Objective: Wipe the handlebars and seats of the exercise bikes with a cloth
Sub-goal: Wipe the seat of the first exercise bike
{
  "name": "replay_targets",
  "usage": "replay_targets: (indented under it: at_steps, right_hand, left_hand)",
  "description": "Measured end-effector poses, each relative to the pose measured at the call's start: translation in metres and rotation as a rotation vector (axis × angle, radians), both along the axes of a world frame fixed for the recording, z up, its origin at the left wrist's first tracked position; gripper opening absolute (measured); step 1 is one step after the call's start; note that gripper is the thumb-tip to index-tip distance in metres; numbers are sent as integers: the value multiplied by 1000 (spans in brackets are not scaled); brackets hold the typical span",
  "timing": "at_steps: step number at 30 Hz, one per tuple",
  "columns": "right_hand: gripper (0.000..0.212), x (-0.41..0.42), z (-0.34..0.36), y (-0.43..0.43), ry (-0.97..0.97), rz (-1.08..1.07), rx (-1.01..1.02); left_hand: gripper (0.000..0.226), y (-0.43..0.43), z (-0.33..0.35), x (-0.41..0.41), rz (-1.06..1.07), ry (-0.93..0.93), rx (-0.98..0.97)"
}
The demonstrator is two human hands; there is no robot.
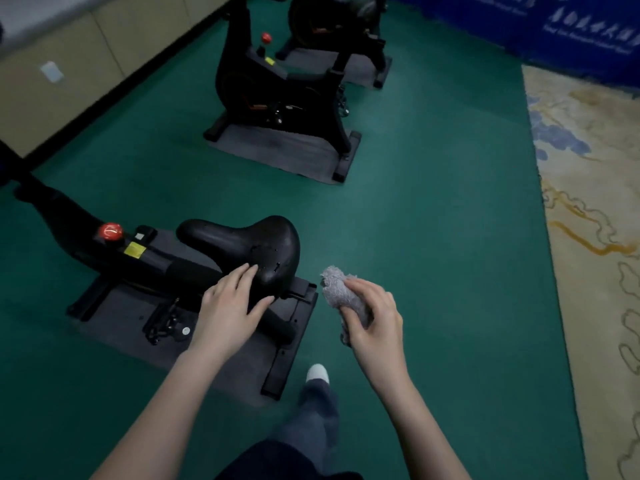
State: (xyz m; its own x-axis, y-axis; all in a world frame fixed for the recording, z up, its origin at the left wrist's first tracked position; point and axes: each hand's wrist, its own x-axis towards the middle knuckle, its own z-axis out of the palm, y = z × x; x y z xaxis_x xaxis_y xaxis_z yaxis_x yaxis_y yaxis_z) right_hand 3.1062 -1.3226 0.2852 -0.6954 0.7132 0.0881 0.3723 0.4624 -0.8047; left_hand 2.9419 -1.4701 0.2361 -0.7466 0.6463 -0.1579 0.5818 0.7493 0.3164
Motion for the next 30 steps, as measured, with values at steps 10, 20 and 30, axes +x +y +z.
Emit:
replay_targets:
  at_steps: [10,20,30]
  right_hand:
    - [34,-83,-14,80,-62,290,-36]
    - [38,-170,-25,98,-106,676,-82]
    - [39,-266,-48,108,-120,1099,-103]
  left_hand:
    - [67,29,-9,-28,367,-87,49]
    - [66,34,-17,-25,684,-161,66]
    - [60,78,-27,-28,1096,-177,217]
